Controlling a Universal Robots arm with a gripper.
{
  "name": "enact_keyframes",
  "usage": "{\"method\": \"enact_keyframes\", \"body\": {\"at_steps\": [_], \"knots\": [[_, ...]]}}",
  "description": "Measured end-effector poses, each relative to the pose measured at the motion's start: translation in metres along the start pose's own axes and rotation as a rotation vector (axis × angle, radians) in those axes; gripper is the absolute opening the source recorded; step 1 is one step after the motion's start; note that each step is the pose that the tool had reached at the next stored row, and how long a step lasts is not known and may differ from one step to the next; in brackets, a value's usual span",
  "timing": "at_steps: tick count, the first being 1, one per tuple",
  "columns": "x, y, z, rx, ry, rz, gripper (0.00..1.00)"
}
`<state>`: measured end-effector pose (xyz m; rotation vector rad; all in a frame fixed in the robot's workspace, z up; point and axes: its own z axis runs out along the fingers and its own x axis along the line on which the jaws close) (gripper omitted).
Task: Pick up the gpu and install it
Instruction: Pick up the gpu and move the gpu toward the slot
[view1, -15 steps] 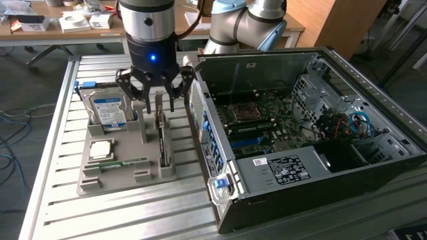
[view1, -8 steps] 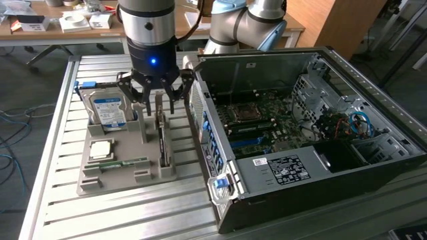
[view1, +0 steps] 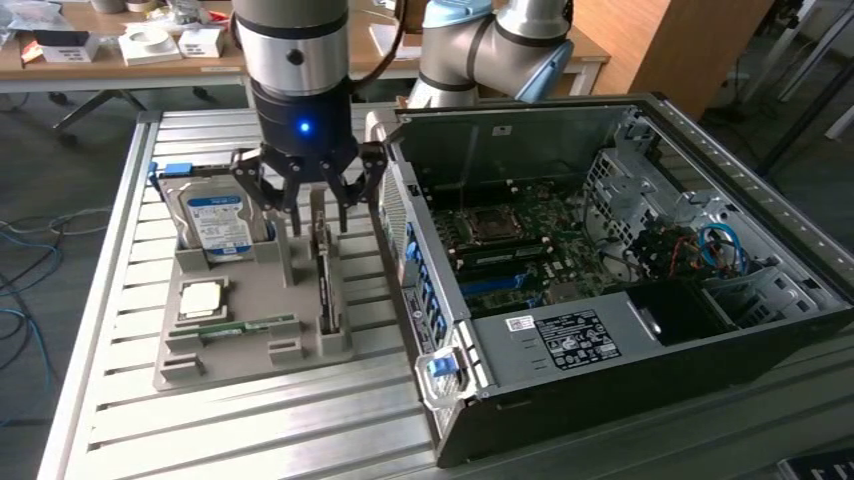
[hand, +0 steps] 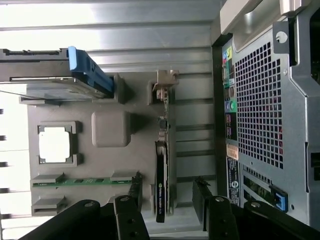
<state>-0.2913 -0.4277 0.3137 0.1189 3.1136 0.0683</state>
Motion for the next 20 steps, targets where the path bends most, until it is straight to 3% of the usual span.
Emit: {"method": "enact_keyframes", "body": {"at_steps": [8,15,20], "knots": [[0.0,-0.0069,0.0069,-0.0001,0.0,0.0,0.53],[0.0,-0.0076,0.01,0.0,0.0,0.0,0.53],[0.0,-0.008,0.0186,-0.0001,-0.0001,0.0,0.53]]}}
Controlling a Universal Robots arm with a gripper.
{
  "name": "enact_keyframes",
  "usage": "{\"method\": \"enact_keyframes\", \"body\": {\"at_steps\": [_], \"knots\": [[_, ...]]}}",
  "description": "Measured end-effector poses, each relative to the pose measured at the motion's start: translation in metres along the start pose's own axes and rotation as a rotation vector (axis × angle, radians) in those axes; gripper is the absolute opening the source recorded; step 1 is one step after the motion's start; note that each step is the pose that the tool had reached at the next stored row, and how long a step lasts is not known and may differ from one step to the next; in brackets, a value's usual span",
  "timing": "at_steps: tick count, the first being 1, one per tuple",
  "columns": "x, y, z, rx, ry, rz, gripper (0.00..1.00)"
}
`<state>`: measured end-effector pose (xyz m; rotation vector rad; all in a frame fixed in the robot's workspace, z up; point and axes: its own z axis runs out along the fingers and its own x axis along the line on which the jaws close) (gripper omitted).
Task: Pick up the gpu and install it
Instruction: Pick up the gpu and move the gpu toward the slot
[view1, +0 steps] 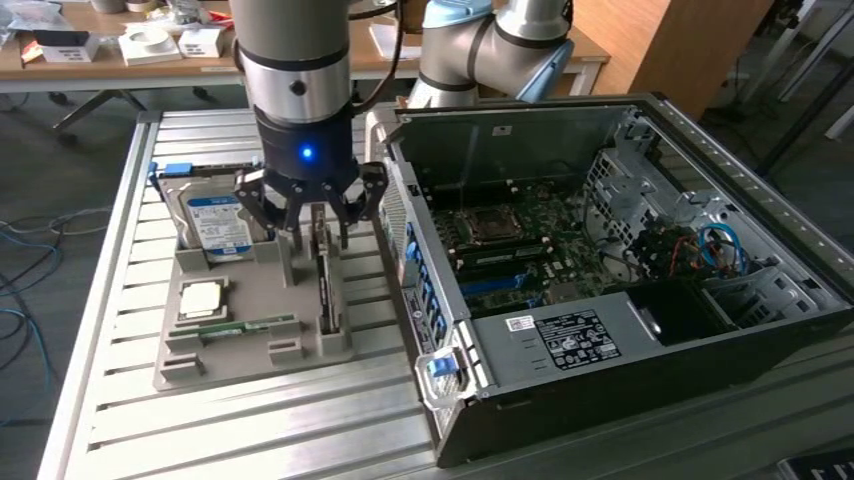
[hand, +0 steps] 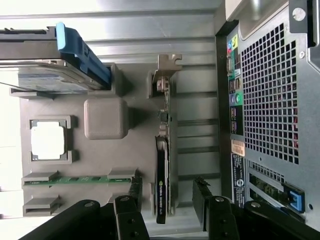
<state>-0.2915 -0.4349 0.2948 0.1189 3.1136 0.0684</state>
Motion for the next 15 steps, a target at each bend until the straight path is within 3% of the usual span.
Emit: {"method": "enact_keyframes", "body": {"at_steps": [15], "knots": [[0.001,-0.0011,0.0249,0.0001,0.0001,0.0,0.53]]}}
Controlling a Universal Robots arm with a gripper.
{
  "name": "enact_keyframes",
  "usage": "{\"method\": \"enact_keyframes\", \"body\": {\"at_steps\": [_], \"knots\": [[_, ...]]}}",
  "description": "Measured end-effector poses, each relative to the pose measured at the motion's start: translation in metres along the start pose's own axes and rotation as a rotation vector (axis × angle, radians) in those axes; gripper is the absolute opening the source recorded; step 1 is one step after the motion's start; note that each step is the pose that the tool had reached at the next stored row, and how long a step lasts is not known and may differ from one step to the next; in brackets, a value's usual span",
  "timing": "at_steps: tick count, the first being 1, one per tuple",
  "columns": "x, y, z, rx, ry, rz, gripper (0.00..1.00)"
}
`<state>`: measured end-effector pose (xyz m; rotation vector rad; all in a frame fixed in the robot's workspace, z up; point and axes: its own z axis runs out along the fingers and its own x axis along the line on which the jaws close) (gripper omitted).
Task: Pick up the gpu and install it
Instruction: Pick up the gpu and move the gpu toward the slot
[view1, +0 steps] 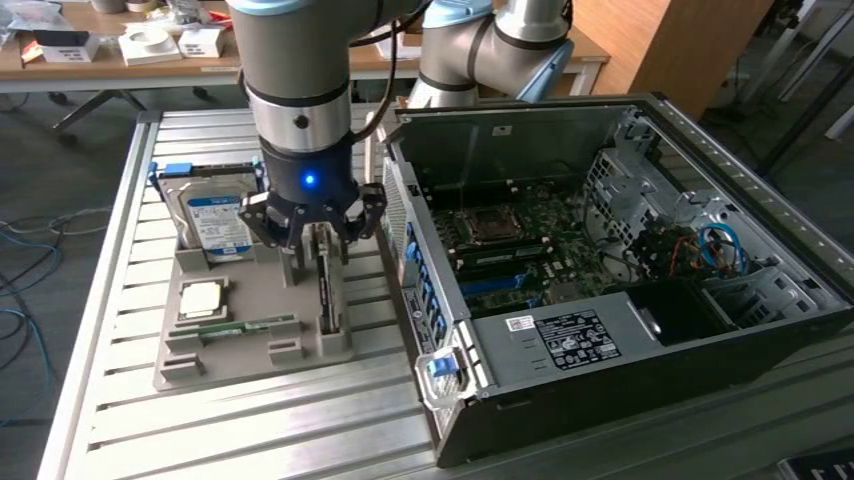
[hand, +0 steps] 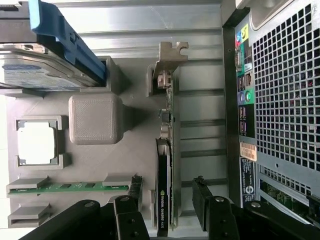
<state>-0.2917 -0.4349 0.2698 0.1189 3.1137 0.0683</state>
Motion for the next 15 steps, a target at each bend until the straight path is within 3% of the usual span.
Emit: {"method": "enact_keyframes", "body": {"at_steps": [4,15], "knots": [[0.0,0.0,0.0012,-0.0002,-0.0002,0.0,0.53],[0.0,-0.0009,0.0193,-0.0001,-0.0001,0.0,0.53]]}}
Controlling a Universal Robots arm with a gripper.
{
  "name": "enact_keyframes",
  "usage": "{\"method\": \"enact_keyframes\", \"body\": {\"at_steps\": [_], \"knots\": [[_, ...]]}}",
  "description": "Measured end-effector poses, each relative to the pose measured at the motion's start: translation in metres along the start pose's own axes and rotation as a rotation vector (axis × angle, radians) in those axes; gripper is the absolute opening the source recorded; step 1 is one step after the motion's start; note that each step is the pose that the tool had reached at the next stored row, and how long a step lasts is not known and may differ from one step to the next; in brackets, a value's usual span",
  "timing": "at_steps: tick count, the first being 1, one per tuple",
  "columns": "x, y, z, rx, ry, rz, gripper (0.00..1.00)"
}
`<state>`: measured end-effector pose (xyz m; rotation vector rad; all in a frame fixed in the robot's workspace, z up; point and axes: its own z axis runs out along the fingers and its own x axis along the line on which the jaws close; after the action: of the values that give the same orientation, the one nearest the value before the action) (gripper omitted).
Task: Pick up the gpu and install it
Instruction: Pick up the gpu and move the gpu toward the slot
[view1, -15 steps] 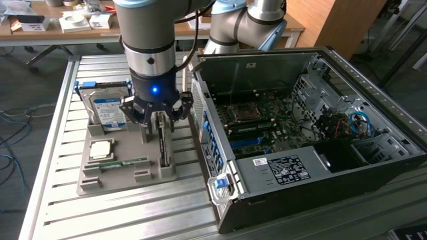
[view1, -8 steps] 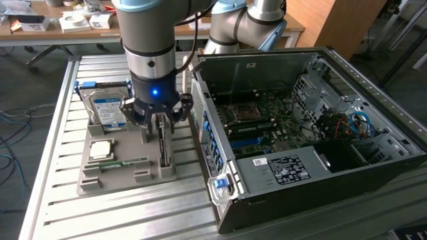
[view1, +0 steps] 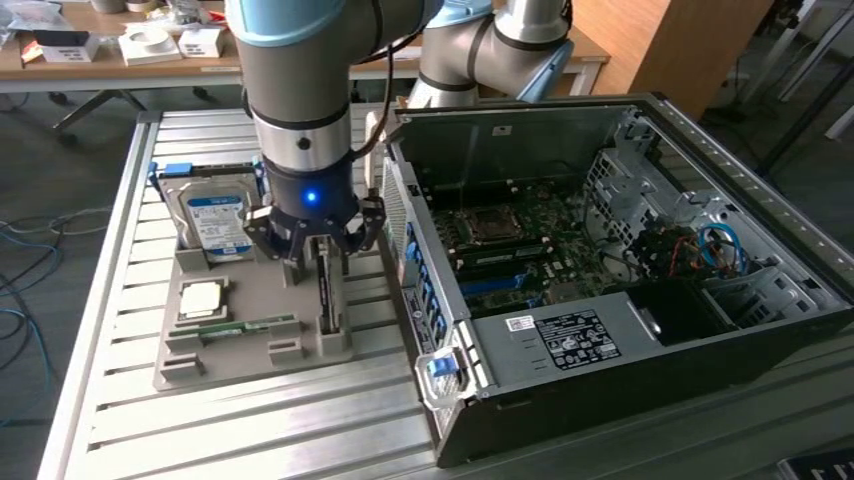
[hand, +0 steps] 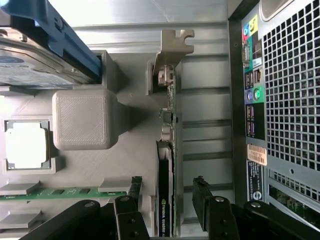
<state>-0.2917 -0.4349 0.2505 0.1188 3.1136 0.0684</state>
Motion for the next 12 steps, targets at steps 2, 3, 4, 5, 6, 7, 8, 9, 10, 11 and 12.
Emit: {"method": "enact_keyframes", "body": {"at_steps": [2,3,4,5,6,7,8,9,10,11,12], "knots": [[0.0,0.0,0.0012,0.0,0.0,0.0,0.53],[0.0,-0.0001,0.0029,0.0,0.0,0.0,0.53],[0.0,-0.0002,0.0047,0.0,0.0,0.0,0.53],[0.0,-0.0003,0.0064,0.0,0.0001,0.0,0.53],[0.0,-0.0003,0.008,0.0,0.0,0.0,0.53],[0.0,-0.0004,0.0096,0.0,0.0,0.0,0.53],[0.0,-0.0005,0.0105,0.0,0.0,0.0,0.53],[0.0,-0.0005,0.0105,0.0001,0.0001,0.0,0.53],[0.0,-0.0005,0.0105,0.0002,0.0001,0.0,0.53],[0.0,-0.0005,0.0105,0.0001,0.0001,0.0,0.53],[0.0,-0.0002,0.0107,0.0,0.0,0.0,0.53]]}}
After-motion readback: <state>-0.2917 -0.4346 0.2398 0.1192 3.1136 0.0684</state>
